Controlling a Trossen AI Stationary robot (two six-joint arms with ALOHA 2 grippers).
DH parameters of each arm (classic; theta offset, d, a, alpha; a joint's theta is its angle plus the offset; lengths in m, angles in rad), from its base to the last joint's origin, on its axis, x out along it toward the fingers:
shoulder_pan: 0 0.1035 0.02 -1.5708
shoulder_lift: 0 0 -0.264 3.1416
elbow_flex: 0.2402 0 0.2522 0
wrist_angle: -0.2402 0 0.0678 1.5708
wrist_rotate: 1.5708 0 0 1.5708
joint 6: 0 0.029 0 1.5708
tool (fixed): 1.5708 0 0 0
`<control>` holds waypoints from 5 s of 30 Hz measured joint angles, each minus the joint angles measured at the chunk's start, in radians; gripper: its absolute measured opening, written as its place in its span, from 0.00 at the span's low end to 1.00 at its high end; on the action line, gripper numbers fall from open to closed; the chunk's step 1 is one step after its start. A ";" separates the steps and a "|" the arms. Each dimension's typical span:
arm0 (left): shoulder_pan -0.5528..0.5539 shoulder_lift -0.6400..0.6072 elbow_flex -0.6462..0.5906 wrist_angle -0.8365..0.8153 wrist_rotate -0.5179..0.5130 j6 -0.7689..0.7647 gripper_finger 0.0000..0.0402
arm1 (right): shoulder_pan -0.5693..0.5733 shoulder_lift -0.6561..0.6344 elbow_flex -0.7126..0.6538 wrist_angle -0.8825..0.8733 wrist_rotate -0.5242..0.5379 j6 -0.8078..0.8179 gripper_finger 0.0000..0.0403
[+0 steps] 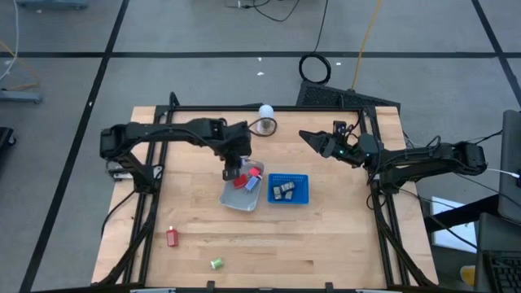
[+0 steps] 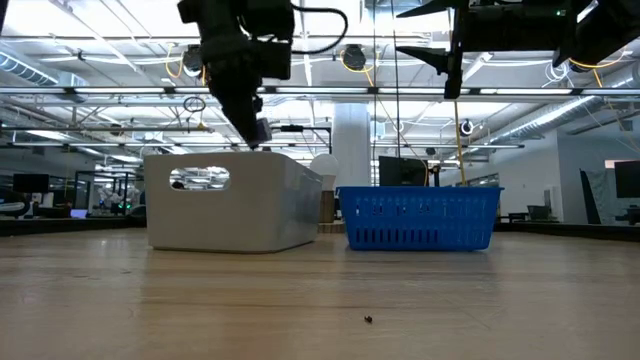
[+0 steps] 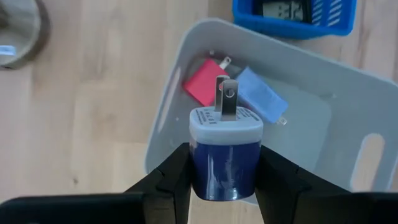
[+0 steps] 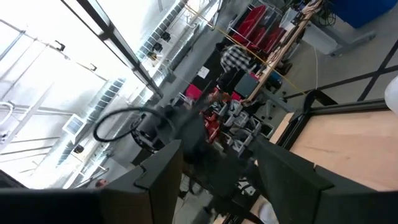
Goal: Pick & Place Office items
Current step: Put the violet charger adapter into the gray bin, then put the red charger adapter into the gray bin
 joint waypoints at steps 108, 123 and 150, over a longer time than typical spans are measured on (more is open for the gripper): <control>-0.305 -0.610 0.166 -0.151 -0.367 -0.712 0.55 | -0.093 -0.182 0.000 -0.346 -0.469 -0.572 0.49; -0.439 -0.614 0.164 -0.154 -0.496 -0.789 0.58 | -0.154 -0.693 -0.290 -0.596 -0.337 -0.657 0.49; -0.612 -0.612 0.164 -0.153 -0.564 -0.806 0.50 | -0.154 -0.725 -0.436 -0.492 -0.314 -0.682 0.49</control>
